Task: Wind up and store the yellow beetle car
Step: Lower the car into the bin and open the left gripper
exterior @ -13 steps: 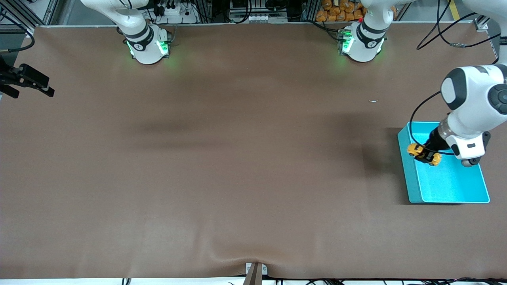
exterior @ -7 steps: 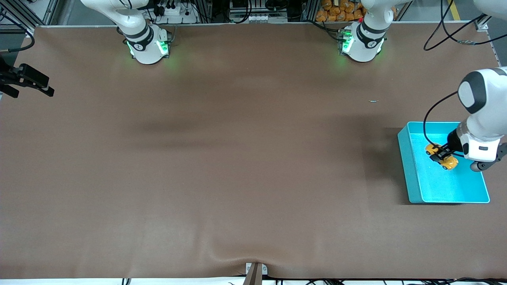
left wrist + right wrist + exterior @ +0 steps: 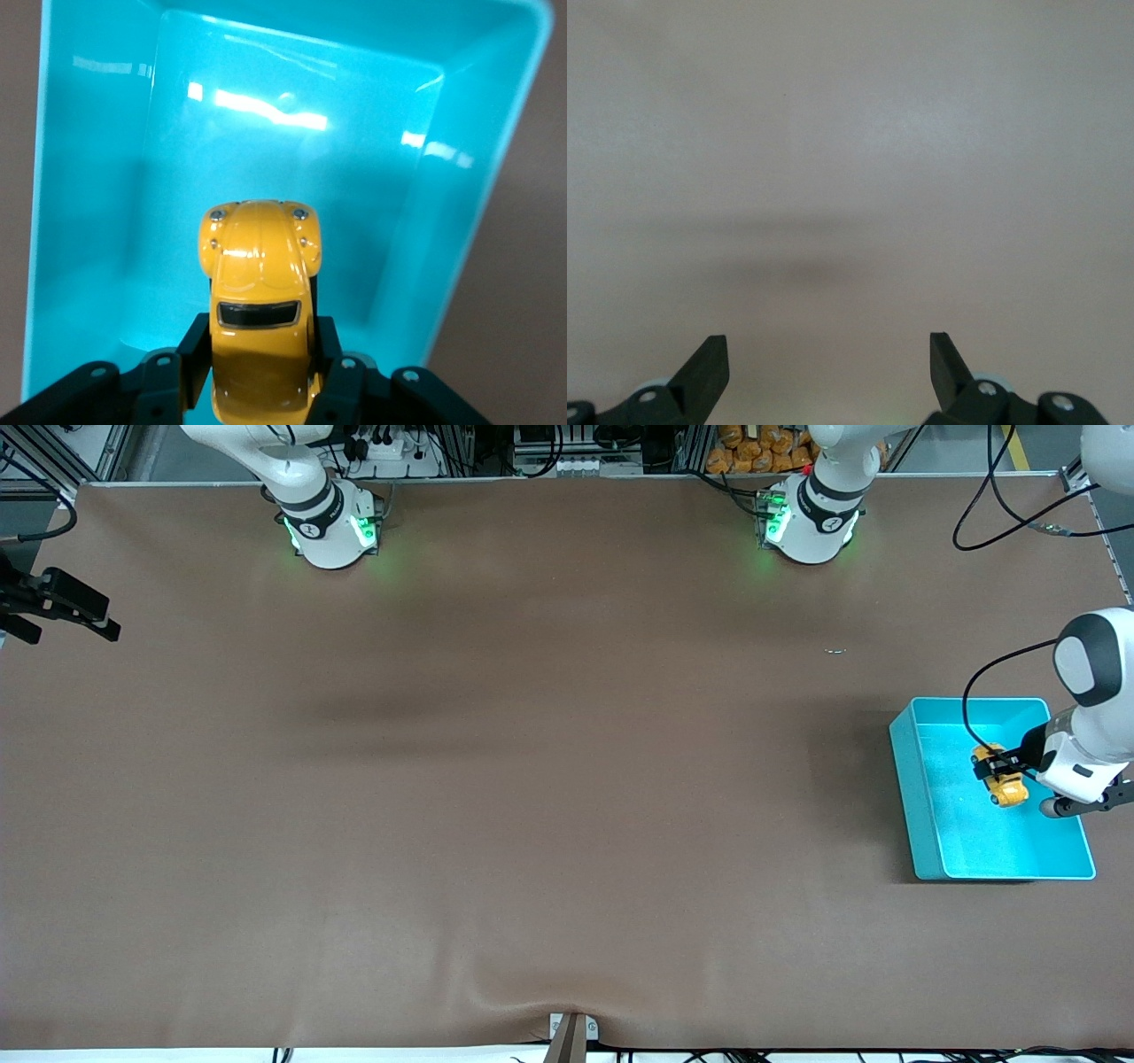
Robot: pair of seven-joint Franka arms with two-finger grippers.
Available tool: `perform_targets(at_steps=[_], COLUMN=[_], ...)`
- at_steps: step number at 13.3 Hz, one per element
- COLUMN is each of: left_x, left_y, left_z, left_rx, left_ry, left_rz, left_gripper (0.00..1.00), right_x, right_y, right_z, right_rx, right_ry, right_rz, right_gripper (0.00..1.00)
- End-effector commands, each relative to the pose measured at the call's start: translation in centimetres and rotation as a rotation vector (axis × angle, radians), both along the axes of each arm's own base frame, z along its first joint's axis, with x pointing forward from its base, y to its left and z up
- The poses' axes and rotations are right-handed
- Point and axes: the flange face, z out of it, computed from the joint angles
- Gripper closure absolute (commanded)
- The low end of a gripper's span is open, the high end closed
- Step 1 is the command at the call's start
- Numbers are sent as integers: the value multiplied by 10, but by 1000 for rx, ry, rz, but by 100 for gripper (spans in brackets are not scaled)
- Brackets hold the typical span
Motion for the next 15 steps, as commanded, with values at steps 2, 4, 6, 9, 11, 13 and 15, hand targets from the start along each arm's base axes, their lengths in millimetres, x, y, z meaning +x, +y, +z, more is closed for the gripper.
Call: perform_targets(at_steps=[2,4,6,9,11,13,15], left_x=[9,13,18,27,35,41,38], left_y=[21,24,24,25,26,19,21], left_z=[-23,-35,-50,-63,-70,-73,-82], left_rx=[-9,8,1,2,-7,-7,-11], left_ry=[43,58,53,10,-11,-14,1], left_rz=[-79,-97,-102,-107,-97,-97,-96], left_gripper=[100,100,100,100,100,100,100], right_x=[-5,-5,-5,-5,-6,-5,-5], right_y=[-3,-2,-3,-3,-3,-3,-3], right_z=[7,7,7,7,6,7,7], right_rx=[-6,-7,-6,-6,-6,-6,-6], right_ry=[-3,-3,-3,-3,-1,-3,-3], right_rz=[-1,1,-1,-1,-1,-1,-1], right_gripper=[0,0,0,0,0,0,0])
